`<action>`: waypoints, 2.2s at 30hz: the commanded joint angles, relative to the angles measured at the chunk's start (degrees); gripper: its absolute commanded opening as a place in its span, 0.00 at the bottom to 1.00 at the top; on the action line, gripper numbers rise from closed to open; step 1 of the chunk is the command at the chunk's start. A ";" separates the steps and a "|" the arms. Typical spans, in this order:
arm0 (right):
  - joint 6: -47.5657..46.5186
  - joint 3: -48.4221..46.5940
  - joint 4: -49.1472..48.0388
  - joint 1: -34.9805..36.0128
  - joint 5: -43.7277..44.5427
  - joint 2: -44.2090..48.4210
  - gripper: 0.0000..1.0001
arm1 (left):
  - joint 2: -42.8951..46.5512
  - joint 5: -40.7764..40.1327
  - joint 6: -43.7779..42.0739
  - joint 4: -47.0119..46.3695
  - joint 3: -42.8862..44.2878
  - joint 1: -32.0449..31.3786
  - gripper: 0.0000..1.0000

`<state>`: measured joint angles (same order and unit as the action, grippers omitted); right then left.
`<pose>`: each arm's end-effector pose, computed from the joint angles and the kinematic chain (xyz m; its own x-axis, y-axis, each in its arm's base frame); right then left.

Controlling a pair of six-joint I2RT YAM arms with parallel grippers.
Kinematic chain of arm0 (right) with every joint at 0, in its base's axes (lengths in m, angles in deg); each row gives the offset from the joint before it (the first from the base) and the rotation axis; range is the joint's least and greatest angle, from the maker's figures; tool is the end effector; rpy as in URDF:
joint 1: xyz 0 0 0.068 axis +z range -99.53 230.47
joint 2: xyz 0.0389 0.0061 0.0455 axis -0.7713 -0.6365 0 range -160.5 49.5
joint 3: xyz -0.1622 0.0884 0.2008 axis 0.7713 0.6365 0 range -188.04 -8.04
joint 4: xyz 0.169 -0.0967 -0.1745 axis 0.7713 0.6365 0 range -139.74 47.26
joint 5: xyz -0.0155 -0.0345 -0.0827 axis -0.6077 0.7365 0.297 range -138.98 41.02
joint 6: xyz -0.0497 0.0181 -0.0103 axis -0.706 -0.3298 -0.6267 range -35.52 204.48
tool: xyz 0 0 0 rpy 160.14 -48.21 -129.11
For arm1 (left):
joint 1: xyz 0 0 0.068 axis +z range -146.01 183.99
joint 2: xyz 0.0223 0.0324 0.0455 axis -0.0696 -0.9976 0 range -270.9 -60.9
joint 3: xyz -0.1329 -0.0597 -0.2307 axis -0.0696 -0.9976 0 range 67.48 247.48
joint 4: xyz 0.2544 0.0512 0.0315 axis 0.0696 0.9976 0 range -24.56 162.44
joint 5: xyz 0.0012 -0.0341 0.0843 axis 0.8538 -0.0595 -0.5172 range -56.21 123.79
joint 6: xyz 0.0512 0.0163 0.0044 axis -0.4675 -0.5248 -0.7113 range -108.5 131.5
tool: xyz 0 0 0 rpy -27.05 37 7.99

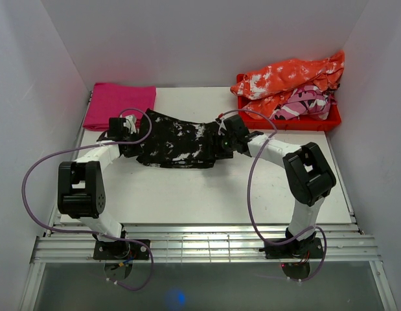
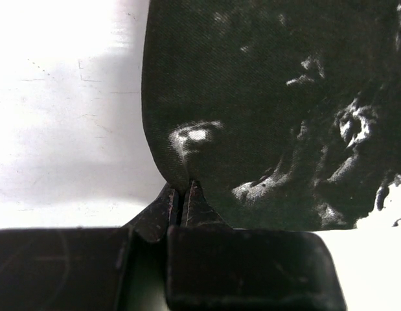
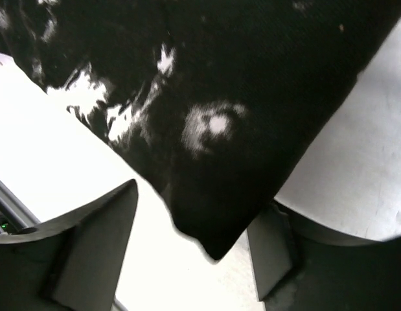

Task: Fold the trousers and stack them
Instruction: Neatly place the folded trousers to the corner

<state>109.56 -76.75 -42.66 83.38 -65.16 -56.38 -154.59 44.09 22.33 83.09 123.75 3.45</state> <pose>0.3316 0.2264 0.1918 -0.8227 -0.0476 -0.5664 -0.3761 0.7927 0.4797 0.3304 -0.0096 0.1864 -0.8263 -0.1769 -0.5347 -0.0442 0.9668 -0.2515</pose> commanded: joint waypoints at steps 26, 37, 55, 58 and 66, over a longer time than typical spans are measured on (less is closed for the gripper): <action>20.18 7.27 -8.92 -1.45 -2.89 -4.59 0.99 | 2.72 4.64 2.18 0.46 -4.41 2.91 0.00; 18.78 4.55 -7.68 0.14 -0.51 -8.46 0.35 | 2.81 5.34 2.62 1.60 -3.97 2.91 0.00; 0.67 -16.54 -6.37 1.11 2.56 -3.45 0.08 | 10.63 -0.28 -10.64 -4.28 9.55 3.52 0.00; -0.29 -21.88 -9.26 1.98 3.18 -5.11 0.08 | 11.77 -2.57 -13.20 -8.05 10.70 4.22 0.00; -4.86 -39.91 -13.66 4.53 5.37 -15.48 0.08 | 8.79 -3.80 -11.45 -20.18 13.78 11.95 0.00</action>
<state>108.49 -109.64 -47.74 87.20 -63.46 -69.85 -146.61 42.96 11.12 72.77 133.72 12.04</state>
